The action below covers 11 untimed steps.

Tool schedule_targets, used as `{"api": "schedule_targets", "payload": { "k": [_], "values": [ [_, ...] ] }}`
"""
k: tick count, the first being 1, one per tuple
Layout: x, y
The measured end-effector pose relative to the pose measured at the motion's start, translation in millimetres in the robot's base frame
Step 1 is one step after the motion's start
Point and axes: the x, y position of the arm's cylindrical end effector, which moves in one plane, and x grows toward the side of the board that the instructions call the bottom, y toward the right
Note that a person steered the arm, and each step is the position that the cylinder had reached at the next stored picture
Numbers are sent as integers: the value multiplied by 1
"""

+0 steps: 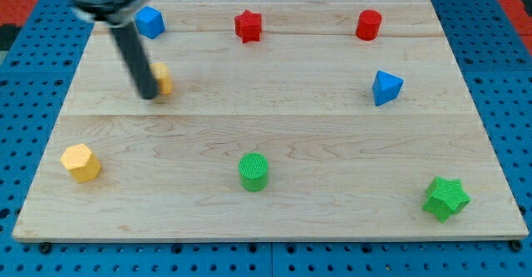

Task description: Push the yellow heart to the center of the board

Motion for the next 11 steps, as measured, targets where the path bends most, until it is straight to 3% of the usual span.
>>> {"api": "schedule_targets", "payload": {
  "k": [1, 2, 3, 5, 6, 11],
  "values": [
    [-11, -15],
    [-13, -89],
    [-20, -116],
    [-46, 2],
    [-65, -10],
    [-44, 148]
  ]
}}
